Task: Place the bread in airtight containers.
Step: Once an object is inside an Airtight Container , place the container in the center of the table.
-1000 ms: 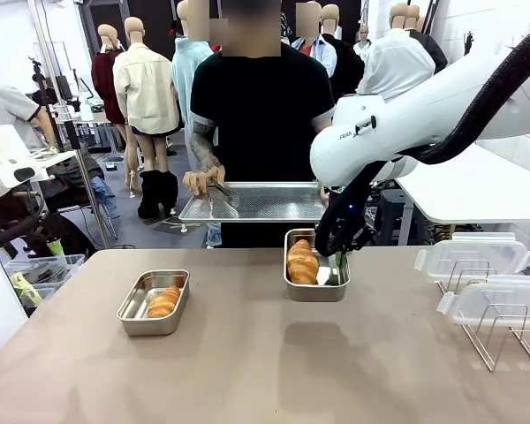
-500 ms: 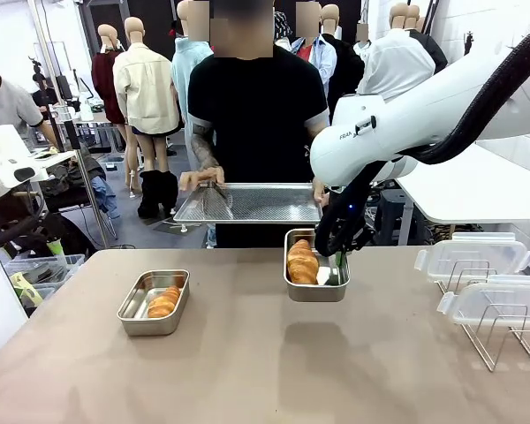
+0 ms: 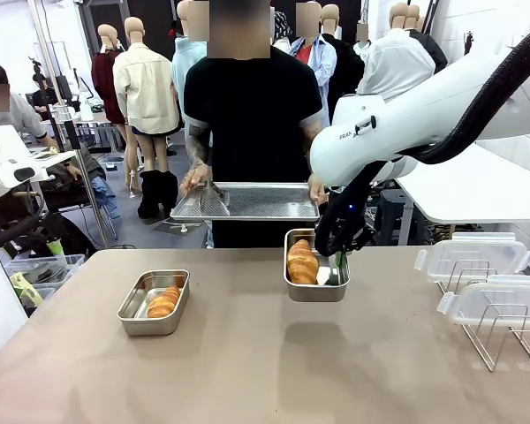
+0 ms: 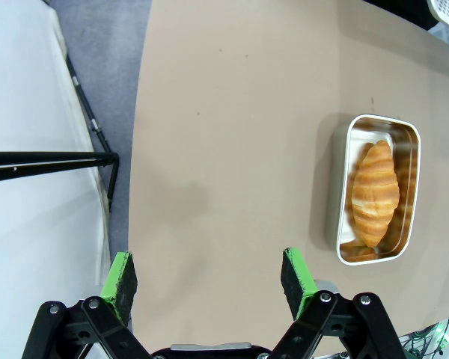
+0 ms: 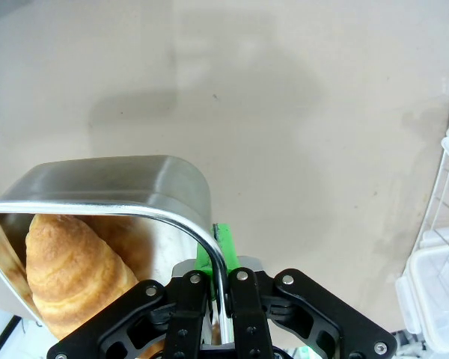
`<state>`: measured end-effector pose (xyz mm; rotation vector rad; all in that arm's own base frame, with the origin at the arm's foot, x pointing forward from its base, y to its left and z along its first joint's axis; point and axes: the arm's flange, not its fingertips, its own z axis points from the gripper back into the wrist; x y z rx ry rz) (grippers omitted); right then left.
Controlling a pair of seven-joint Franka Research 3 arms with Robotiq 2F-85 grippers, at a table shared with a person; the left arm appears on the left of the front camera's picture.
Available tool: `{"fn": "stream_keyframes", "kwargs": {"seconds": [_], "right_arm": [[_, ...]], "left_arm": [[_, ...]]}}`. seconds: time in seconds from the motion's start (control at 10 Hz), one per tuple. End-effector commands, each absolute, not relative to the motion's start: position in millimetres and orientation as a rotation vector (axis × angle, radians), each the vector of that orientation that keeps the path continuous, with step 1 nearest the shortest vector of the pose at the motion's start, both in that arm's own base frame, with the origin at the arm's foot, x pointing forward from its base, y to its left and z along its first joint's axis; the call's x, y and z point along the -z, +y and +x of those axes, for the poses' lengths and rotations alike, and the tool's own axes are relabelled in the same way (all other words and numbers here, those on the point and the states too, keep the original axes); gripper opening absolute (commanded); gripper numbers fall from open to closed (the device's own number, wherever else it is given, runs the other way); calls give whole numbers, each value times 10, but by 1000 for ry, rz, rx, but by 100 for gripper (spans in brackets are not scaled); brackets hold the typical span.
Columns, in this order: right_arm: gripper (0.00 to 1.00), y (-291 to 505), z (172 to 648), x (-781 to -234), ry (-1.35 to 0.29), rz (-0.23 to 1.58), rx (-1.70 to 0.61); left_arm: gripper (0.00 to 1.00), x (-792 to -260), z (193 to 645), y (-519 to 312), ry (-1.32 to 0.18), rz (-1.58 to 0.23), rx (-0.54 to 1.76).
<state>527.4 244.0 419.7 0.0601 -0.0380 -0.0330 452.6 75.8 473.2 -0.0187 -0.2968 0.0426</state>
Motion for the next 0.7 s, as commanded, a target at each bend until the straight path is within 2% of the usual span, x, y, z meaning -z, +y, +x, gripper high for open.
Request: {"fn": "stream_keyframes", "kwargs": {"seconds": [0.0, 0.6], "right_arm": [[0, 2438, 5287, -4225, -39, 58, 25], [0, 2419, 5319, -4128, -21, 67, 15]], "left_arm": [[100, -4731, 4524, 771, -296, -14, -50], [100, -4731, 4524, 771, -296, -14, -50]]}}
